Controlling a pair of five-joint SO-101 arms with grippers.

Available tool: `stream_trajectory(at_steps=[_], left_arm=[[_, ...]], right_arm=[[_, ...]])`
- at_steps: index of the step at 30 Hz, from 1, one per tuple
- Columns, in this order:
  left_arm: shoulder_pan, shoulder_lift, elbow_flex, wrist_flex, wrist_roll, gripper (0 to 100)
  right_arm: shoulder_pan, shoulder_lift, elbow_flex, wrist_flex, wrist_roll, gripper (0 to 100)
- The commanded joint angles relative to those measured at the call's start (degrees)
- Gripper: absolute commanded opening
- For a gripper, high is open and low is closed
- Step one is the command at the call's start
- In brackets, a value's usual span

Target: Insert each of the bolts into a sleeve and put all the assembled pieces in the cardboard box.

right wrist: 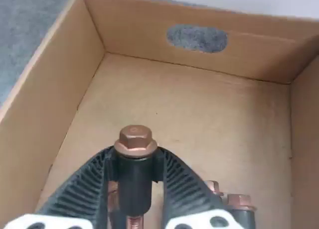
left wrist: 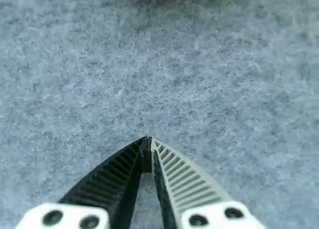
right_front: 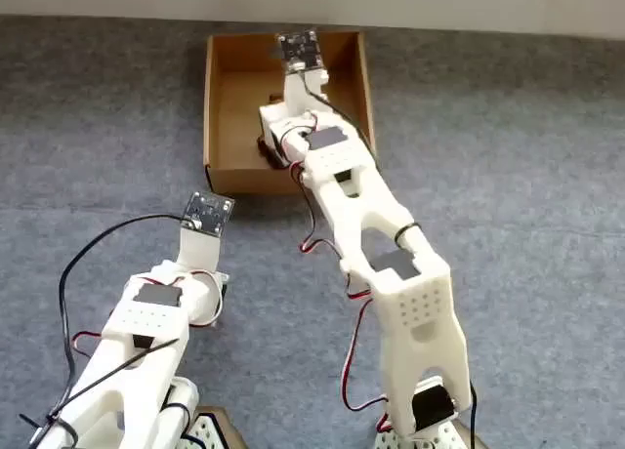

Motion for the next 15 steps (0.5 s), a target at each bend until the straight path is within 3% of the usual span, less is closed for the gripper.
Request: stream_trajectory(at_steps=[1, 15], left_arm=[[1.0, 0.1, -2.2, -0.7, -0.3, 1], [1.0, 0.1, -2.2, -0.9, -0.3, 1]], right_arm=[[0.0, 1.2, -6.7, -1.4, -1.2, 0.5], [0.4, 7.2, -7.4, -1.1, -1.2, 0.5]])
